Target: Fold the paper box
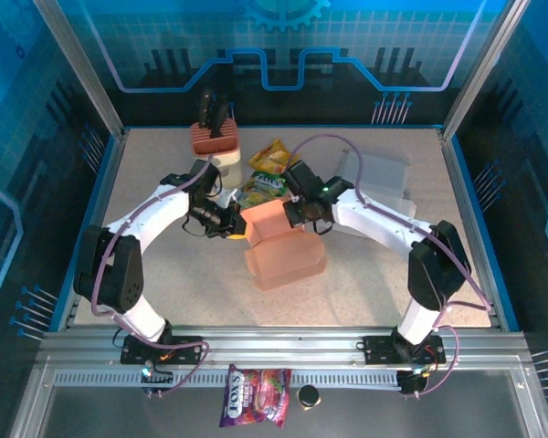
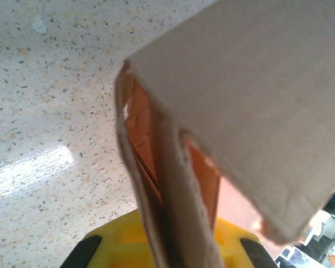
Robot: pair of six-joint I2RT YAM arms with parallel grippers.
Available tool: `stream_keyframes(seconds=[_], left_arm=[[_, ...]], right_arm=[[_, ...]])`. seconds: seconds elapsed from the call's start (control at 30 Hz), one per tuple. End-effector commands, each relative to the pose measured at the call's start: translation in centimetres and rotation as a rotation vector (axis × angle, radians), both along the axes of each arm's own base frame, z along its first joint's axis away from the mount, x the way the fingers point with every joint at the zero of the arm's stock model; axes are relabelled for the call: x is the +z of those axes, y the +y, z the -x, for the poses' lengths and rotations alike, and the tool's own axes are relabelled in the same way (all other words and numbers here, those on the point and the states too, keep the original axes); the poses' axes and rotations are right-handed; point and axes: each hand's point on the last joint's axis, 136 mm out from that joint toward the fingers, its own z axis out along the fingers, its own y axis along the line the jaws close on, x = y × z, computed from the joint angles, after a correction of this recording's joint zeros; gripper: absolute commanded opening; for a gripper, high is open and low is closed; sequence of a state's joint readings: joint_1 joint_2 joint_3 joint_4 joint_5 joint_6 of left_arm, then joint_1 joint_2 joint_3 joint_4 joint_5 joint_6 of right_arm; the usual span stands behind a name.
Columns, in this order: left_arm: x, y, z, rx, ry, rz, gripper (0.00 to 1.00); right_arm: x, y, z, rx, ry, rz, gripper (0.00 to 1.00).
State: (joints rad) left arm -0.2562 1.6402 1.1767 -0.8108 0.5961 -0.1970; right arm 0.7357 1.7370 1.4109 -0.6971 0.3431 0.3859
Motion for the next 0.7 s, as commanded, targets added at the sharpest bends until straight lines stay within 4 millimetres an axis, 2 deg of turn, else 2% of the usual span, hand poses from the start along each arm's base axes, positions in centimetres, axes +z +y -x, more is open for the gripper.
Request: stream_keyframes(seconds=[0.0,0.37,0.43,0.67], left_arm=[[-0.2,-0.9,-0.9,0.012,-0.028,0.017,0.00],[-5.5,-0.7,-0.3,0.122,-0.012,-0.109,0.00],[-6.0,-0.6,-0.4,0.143,-0.014,-0.111,0.05],[-7.1,-0.6,-0.8,0.185,-0.046,-0.126,0.14]], right_arm=[[-1.1,-2.2,1.3,-0.141,0.017,0.140,0.00],[-3.4,-1.5,3.2,-0.139,0.093,0.145,0.00],[-3.7,-1.5,3.4,-0.135,0.104,0.146,0.00],[-5.2,-1.7,4.0,-0.143,0.155,0.151,0.00]])
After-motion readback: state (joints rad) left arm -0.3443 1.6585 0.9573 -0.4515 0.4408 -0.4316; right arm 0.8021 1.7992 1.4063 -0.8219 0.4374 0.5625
